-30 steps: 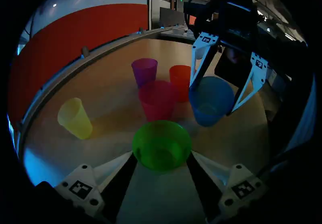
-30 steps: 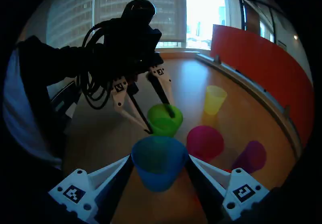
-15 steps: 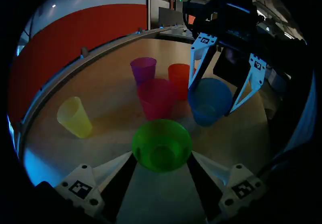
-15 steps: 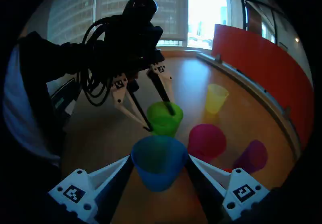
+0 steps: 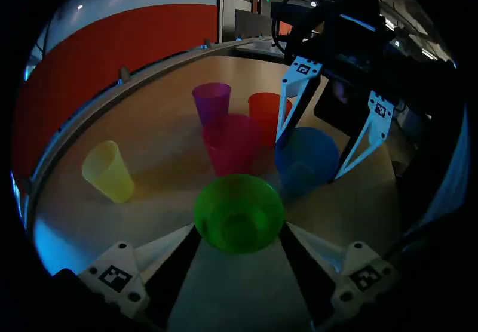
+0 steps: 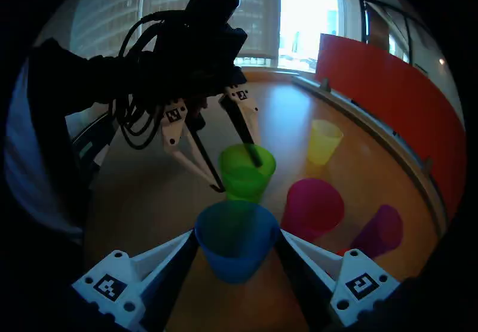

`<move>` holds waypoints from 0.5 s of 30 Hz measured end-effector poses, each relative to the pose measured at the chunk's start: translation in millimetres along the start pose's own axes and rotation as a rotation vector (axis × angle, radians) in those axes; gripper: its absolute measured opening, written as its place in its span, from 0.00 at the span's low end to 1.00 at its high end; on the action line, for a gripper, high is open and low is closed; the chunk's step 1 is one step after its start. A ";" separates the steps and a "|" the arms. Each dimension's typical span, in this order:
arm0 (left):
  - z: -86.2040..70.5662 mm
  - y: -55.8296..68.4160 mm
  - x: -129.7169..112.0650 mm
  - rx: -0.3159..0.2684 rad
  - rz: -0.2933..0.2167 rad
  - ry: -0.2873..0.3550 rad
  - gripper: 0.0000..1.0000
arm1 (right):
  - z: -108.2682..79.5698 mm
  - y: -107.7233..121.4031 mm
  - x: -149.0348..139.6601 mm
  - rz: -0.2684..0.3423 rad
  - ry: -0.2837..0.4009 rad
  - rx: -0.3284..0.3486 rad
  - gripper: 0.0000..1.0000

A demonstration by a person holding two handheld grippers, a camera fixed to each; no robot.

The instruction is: Pour water

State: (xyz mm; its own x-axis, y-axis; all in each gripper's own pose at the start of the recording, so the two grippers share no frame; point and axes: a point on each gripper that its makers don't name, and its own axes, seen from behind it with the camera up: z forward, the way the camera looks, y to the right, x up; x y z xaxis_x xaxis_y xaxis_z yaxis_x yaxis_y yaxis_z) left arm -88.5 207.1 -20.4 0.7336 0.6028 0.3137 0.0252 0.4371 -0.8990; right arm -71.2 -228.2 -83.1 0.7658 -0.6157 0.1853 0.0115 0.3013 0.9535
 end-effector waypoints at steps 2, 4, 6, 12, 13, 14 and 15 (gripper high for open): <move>0.1 0.8 -0.5 -0.002 -0.001 -0.001 0.97 | 0.3 -0.2 -0.7 0.002 -0.001 0.000 0.91; 0.1 1.3 -1.1 -0.004 -0.005 -0.004 0.99 | 0.4 0.1 -1.5 0.004 -0.001 -0.001 0.91; 0.0 1.3 -1.9 -0.005 -0.010 -0.007 0.99 | 0.4 0.6 -2.2 0.004 -0.002 -0.003 0.92; -1.6 -0.7 -4.0 0.005 -0.012 -0.013 0.99 | 0.4 2.4 -5.1 0.007 -0.004 -0.009 0.92; -2.3 -0.5 -4.2 0.005 -0.011 -0.013 0.99 | 0.1 2.5 -5.2 0.007 -0.003 -0.009 0.92; -3.0 -0.2 -4.5 0.005 -0.010 -0.014 0.99 | -0.2 2.6 -5.3 0.007 -0.002 -0.010 0.91; -3.8 -0.1 -4.4 0.005 -0.009 -0.013 0.99 | -0.7 2.7 -5.7 0.006 -0.003 -0.011 0.91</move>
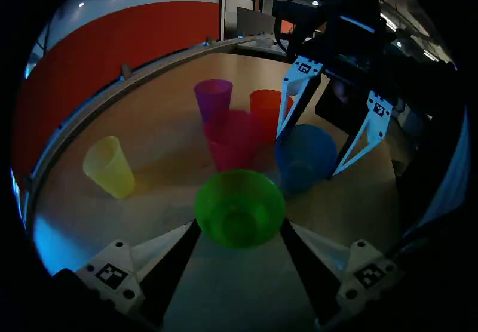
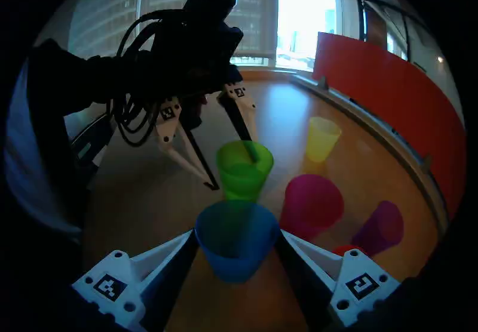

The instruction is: Pour water

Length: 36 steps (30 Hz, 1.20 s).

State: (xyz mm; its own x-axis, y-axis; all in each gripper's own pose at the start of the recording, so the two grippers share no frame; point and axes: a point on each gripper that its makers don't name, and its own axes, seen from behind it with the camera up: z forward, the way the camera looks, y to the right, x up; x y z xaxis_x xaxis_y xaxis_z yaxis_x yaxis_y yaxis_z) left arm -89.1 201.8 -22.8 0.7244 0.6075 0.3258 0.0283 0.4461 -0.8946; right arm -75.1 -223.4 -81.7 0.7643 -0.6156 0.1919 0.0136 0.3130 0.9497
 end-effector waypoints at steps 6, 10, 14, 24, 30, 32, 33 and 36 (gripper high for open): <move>-3.2 -1.9 -0.2 0.010 0.000 0.001 0.99 | -3.1 1.3 -3.5 0.003 -0.005 -0.007 0.92; -4.2 -1.8 -0.7 0.013 0.001 0.001 0.99 | -5.8 2.8 -6.7 0.005 -0.009 -0.016 0.93; -4.7 0.2 0.0 0.013 0.004 0.003 0.99 | -8.0 5.2 -12.6 0.006 -0.021 -0.029 0.93; -6.0 2.0 0.4 0.008 -0.014 0.003 0.99 | -11.2 6.1 -15.3 0.016 -0.019 -0.036 0.97; -7.6 3.5 -2.8 0.007 -0.008 -0.010 0.99 | -14.2 6.5 -19.3 0.011 -0.031 -0.043 0.99; -8.2 2.7 -4.2 0.010 -0.007 -0.014 0.98 | -15.7 6.2 -21.0 0.011 -0.035 -0.046 1.00; -8.6 2.1 -5.0 0.012 -0.007 -0.016 0.98 | -16.8 6.3 -22.1 0.012 -0.038 -0.049 1.00; -10.4 0.4 -7.5 0.019 -0.007 -0.020 0.99 | -20.6 7.1 -25.1 0.017 -0.046 -0.058 1.00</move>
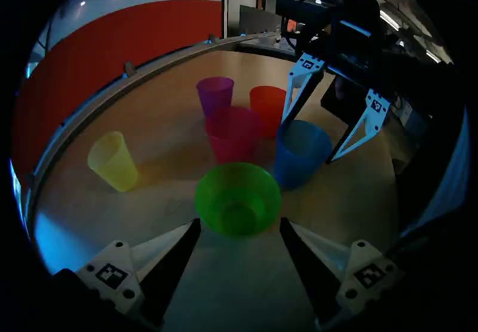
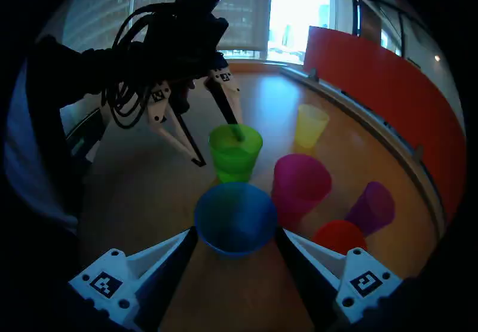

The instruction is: Pour water

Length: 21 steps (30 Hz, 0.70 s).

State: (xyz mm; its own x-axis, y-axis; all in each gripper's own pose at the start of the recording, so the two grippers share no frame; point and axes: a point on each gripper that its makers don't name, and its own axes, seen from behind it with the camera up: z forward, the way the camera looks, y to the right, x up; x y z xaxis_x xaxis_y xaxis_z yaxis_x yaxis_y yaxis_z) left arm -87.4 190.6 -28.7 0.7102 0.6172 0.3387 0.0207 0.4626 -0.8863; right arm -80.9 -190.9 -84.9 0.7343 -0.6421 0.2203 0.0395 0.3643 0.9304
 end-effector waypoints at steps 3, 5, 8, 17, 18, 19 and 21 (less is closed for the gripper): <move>-2.8 -0.9 -3.3 0.007 0.001 -0.005 0.99 | -5.0 0.1 -2.8 0.002 -0.005 -0.007 1.00; -5.1 -1.7 -5.4 0.013 0.001 -0.007 0.99 | -8.5 0.1 -4.6 0.003 -0.006 -0.011 1.00; -8.8 -2.5 -8.2 0.020 -0.004 -0.009 0.99 | -13.6 0.1 -7.7 0.007 -0.009 -0.020 1.00; -20.8 -3.7 -19.8 0.050 -0.012 -0.016 0.99 | -33.2 -0.2 -21.4 0.024 -0.020 -0.048 1.00; -22.6 -4.2 -20.8 0.055 -0.014 -0.016 0.99 | -35.6 0.4 -23.2 0.026 -0.021 -0.054 1.00; -24.3 -4.6 -21.5 0.059 -0.015 -0.015 0.99 | -37.8 1.0 -24.5 0.027 -0.021 -0.060 1.00; -27.7 -5.6 -22.3 0.068 -0.019 -0.012 0.99 | -41.7 2.0 -26.7 0.032 -0.020 -0.071 1.00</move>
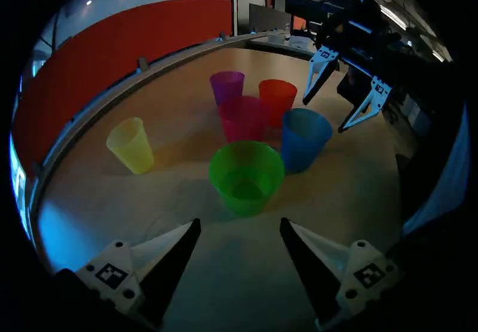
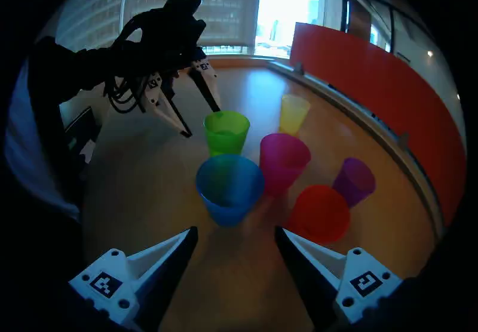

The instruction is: Pour water

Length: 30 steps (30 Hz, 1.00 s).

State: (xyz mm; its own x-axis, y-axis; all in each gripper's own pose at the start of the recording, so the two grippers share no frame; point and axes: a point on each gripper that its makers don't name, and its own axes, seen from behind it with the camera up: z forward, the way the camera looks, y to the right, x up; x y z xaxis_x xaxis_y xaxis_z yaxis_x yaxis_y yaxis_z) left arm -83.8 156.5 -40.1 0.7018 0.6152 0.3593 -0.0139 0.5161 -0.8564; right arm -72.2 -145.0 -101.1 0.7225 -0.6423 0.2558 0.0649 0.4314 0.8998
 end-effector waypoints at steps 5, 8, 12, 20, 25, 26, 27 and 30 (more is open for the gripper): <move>-6.3 -2.4 0.5 0.019 -0.011 0.011 0.99 | -5.1 -0.1 -0.3 0.019 0.015 -0.014 1.00; -9.7 -5.5 -1.2 0.037 -0.019 0.014 0.99 | -8.2 0.5 -0.3 0.027 0.022 -0.024 1.00; -16.6 -13.2 -3.8 0.074 -0.041 0.027 0.99 | -13.4 3.9 -2.0 0.040 0.032 -0.049 1.00; -39.6 -32.5 1.9 0.172 -0.119 0.109 0.99 | -30.4 15.7 -0.5 0.103 0.087 -0.120 1.00; -56.4 -47.9 3.3 0.268 -0.152 0.159 0.99 | -43.4 25.6 -1.2 0.152 0.123 -0.177 1.00; -59.7 -50.9 3.5 0.287 -0.159 0.169 0.99 | -46.0 27.6 -1.5 0.161 0.129 -0.188 1.00; -63.1 -52.9 4.1 0.303 -0.168 0.182 0.99 | -48.6 30.0 -1.7 0.171 0.137 -0.201 1.00; -72.2 -56.3 6.2 0.337 -0.195 0.219 0.99 | -56.0 37.3 -1.3 0.200 0.159 -0.239 1.00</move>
State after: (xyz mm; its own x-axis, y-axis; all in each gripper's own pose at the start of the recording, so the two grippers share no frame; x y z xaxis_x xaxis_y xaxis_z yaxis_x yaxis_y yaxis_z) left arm -27.2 88.3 -16.4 0.8481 0.3653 0.3838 -0.0723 0.7974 -0.5991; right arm -32.1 -92.6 -87.7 0.8344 -0.4313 0.3431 0.0572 0.6869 0.7245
